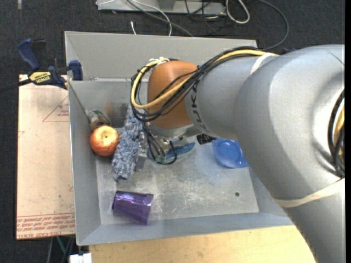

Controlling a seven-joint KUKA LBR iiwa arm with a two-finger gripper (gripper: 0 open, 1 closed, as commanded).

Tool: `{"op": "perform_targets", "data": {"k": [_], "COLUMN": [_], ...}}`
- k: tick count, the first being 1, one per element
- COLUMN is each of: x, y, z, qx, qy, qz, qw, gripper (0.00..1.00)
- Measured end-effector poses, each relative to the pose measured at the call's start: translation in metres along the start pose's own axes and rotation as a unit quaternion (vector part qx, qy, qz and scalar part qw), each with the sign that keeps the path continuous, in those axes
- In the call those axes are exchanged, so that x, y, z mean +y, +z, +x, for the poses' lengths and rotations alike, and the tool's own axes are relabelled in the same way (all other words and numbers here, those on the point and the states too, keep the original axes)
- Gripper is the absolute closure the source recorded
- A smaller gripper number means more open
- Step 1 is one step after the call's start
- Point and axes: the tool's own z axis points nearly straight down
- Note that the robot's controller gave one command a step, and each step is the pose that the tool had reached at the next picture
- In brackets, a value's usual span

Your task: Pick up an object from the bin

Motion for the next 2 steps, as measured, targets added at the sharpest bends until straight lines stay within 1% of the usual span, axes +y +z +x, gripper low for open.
{"op": "perform_targets", "data": {"k": [1,2], "x": [0.000,-0.001], "y": [-0.017,-0.057], "z": [0.001,0.002], "qx": [0.0009,0.0038], "qy": [0.000,0.000], "qz": [0.000,0.001], "qw": [1.0000,1.0000], "gripper": [1.00,1.00]}}
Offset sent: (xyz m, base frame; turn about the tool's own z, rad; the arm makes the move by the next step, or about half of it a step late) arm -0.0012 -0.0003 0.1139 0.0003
